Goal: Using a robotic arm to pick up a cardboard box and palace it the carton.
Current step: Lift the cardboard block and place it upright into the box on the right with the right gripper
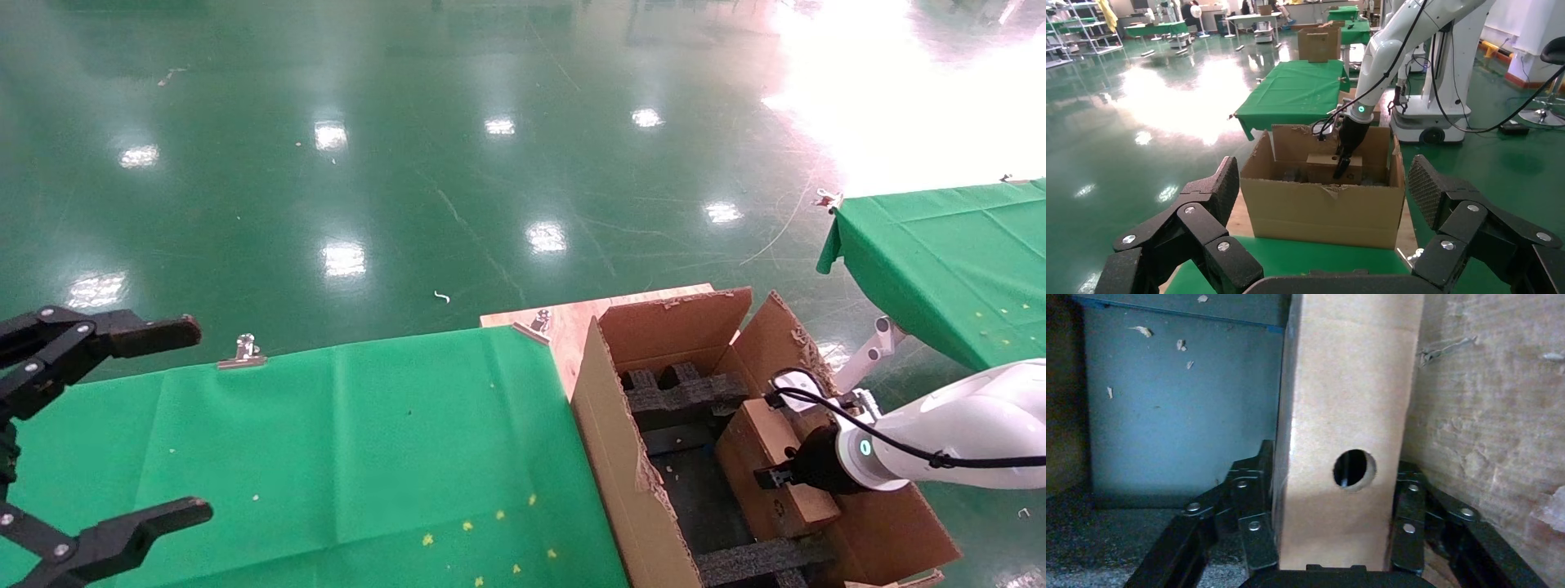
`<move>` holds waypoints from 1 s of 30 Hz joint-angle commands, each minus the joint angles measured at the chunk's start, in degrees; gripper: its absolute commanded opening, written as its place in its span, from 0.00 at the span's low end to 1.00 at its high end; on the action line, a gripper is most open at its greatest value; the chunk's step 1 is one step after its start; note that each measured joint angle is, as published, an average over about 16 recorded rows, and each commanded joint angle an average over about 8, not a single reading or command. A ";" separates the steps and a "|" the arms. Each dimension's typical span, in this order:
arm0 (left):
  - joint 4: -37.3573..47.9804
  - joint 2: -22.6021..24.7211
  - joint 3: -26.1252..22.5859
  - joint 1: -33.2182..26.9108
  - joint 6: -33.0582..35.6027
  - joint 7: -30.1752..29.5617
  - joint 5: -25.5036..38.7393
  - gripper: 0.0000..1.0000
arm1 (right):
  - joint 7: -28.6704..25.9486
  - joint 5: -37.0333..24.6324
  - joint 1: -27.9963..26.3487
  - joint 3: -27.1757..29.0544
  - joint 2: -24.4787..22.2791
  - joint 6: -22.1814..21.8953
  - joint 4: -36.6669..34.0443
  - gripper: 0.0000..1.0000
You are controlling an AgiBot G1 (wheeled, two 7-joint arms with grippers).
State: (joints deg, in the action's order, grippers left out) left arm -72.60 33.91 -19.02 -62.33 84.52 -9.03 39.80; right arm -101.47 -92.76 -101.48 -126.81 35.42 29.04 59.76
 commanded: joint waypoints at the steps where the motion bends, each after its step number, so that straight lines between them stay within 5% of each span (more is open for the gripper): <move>1: 0.00 0.00 0.00 0.00 0.00 0.00 0.00 1.00 | 0.03 -0.02 0.01 -0.02 0.04 0.05 -0.05 1.00; 18: 0.01 -0.01 -0.02 -0.01 0.00 0.01 -0.01 1.00 | -0.13 -1.91 -1.53 -0.30 -0.86 0.16 1.39 1.00; 30: 0.01 -0.01 -0.03 -0.01 -0.01 0.02 -0.02 1.00 | 3.78 -2.98 -11.62 3.68 -6.45 -3.27 12.48 1.00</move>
State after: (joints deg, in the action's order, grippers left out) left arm -72.59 33.90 -19.05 -62.35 84.51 -9.01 39.78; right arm -97.23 -94.72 -112.61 -123.06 29.43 25.99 71.65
